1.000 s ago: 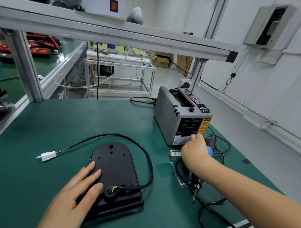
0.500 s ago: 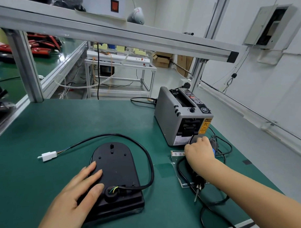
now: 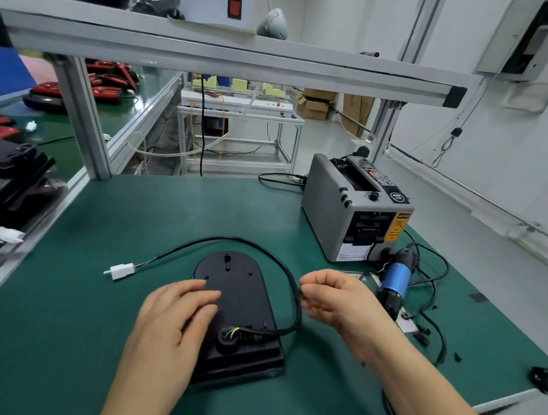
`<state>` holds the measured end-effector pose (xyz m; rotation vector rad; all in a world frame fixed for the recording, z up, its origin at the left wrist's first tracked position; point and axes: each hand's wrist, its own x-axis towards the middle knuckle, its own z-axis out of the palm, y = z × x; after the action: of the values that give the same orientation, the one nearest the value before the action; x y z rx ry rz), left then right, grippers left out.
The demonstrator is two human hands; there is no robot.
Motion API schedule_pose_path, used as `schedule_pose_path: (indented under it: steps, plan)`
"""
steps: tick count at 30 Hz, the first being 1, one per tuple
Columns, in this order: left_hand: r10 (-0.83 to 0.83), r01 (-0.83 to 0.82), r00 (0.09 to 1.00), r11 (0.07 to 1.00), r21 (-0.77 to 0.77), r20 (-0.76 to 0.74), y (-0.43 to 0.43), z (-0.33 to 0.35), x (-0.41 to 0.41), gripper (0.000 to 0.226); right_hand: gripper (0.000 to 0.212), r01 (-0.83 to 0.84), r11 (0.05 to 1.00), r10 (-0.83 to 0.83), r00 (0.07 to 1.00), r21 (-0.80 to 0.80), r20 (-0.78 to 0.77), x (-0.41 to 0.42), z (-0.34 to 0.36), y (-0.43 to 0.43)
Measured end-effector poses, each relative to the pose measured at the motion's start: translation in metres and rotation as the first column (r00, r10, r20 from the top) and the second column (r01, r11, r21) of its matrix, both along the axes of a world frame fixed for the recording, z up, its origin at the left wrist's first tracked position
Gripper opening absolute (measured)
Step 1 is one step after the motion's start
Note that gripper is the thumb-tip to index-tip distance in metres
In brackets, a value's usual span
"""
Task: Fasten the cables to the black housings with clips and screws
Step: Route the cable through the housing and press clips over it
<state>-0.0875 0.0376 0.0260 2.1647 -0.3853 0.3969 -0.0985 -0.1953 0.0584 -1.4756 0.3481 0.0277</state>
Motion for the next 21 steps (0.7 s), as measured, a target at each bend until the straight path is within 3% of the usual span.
schedule_pose_path:
  steps: [3,5,8,12,14,16,18,19,21]
  plan:
    - [-0.032,0.028,0.992,0.999,0.035,0.120,-0.017,0.016,0.000,0.008,0.012,0.010,0.986,-0.014,1.000,0.169,0.024,-0.004,0.001,0.024]
    - [-0.078,0.069,0.989,0.995,0.073,0.123,-0.026,0.025,-0.001,0.014,0.012,0.002,0.975,-0.017,0.998,0.221,0.066,-0.005,0.004,0.036]
    - [-0.111,0.084,0.980,0.984,0.160,0.166,-0.034,0.034,0.000,0.016,0.015,-0.029,0.972,-0.001,0.992,0.232,0.126,-0.007,0.006,0.047]
    - [-0.086,0.065,0.980,0.991,0.119,0.182,-0.032,0.035,0.006,0.008,0.012,-0.075,0.979,0.046,0.987,0.190,0.154,-0.010,0.002,0.053]
    - [-0.065,0.051,0.986,0.994,0.099,0.153,-0.028,0.034,0.008,0.008,0.016,-0.086,0.996,0.080,0.970,0.015,0.230,-0.011,-0.001,0.055]
    - [-0.070,0.060,0.992,0.993,0.097,0.100,-0.024,0.033,0.009,0.009,0.020,0.008,0.930,0.148,0.908,-0.368,0.393,-0.013,-0.006,0.055]
    - [-0.105,0.100,0.994,0.988,0.116,0.038,-0.021,0.033,0.012,0.013,0.015,0.217,0.681,0.296,0.792,-0.699,0.534,-0.012,-0.011,0.055]
    - [-0.125,0.124,0.992,0.985,0.123,0.004,-0.019,0.033,0.013,0.017,0.013,0.302,0.563,0.367,0.743,-0.770,0.560,-0.011,-0.013,0.054]
    - [-0.167,0.175,0.983,0.978,0.112,-0.078,-0.016,0.034,0.014,0.023,0.010,0.396,0.444,0.442,0.684,-0.804,0.580,-0.010,-0.013,0.053]
